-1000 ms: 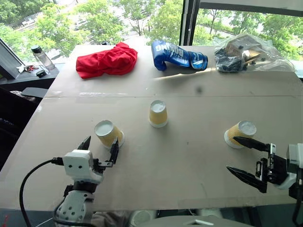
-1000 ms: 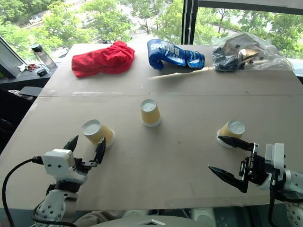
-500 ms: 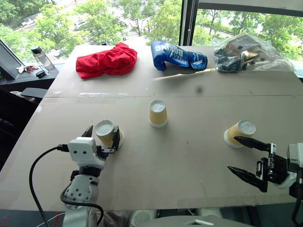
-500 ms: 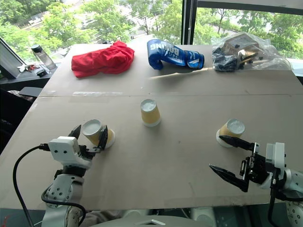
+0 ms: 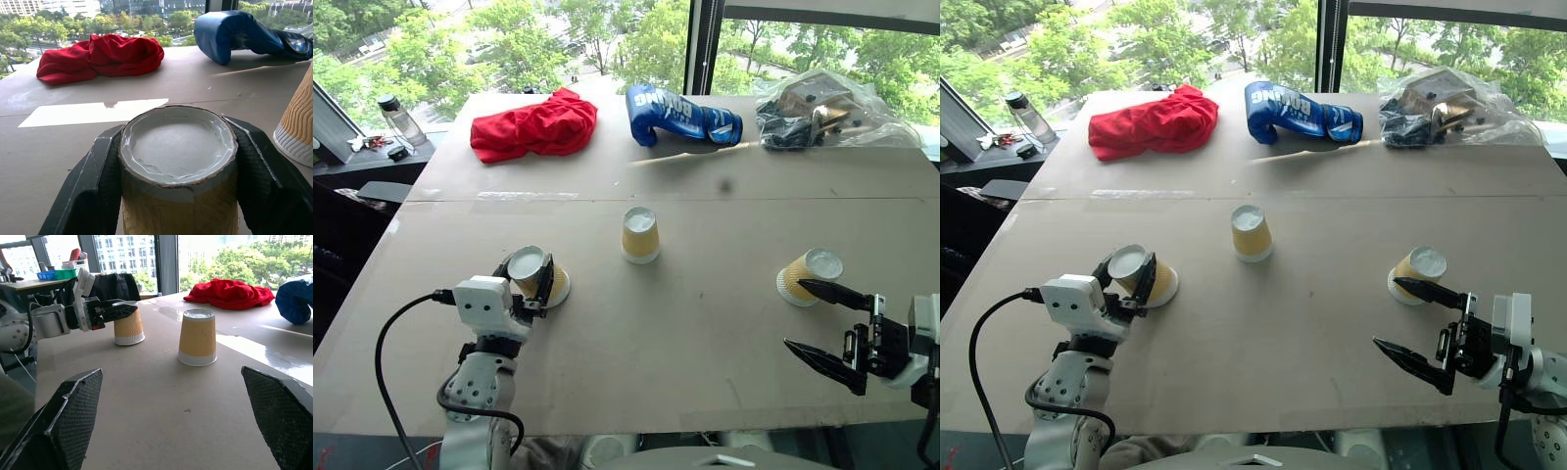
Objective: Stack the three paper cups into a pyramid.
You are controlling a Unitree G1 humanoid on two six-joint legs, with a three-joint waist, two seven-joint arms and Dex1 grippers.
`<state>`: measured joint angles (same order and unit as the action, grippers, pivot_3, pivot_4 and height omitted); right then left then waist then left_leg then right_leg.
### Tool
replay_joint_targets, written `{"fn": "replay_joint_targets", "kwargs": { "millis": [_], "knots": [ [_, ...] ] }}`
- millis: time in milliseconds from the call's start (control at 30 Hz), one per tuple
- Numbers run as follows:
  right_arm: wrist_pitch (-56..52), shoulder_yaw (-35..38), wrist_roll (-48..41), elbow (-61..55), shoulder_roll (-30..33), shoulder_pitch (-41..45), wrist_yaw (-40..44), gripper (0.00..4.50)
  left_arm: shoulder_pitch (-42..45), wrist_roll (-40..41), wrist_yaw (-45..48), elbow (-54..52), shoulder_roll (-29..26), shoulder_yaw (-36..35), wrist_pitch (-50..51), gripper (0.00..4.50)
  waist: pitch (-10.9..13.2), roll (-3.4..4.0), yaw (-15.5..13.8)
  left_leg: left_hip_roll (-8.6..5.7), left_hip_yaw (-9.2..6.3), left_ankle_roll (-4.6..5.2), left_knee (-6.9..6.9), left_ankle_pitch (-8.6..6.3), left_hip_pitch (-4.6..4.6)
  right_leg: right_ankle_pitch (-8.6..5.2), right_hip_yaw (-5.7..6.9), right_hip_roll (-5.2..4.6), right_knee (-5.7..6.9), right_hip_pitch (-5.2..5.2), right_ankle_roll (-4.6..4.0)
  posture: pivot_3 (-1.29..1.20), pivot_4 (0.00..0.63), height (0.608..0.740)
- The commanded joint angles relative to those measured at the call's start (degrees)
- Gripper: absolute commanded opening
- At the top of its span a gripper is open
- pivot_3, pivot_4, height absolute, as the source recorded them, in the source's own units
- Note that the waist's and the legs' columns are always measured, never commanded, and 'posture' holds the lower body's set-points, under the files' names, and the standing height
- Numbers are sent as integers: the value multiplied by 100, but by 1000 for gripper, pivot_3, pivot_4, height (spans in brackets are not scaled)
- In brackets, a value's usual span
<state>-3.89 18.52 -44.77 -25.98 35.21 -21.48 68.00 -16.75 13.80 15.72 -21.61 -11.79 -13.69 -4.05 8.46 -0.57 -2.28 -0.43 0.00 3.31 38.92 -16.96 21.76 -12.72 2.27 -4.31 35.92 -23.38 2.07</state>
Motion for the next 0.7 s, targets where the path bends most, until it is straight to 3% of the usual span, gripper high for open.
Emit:
{"fn": "replay_joint_targets", "kwargs": {
  "millis": [33,700],
  "knots": [
    [9,91,-80,-156,-16,18,-39,4500,-27,83,-26,-98,-43,-138,-5,2406,0,0,0,0,0,0,0,0,0,0,0,0,0,0,0,0,150,737],
    [38,57,-23,-153,-95,45,-86,4500,123,406,769,-181,-543,92,31,2406,-2,3,3,0,0,0,3,0,0,0,-1,1,2,0,-1,0,150,737]
  ]
}}
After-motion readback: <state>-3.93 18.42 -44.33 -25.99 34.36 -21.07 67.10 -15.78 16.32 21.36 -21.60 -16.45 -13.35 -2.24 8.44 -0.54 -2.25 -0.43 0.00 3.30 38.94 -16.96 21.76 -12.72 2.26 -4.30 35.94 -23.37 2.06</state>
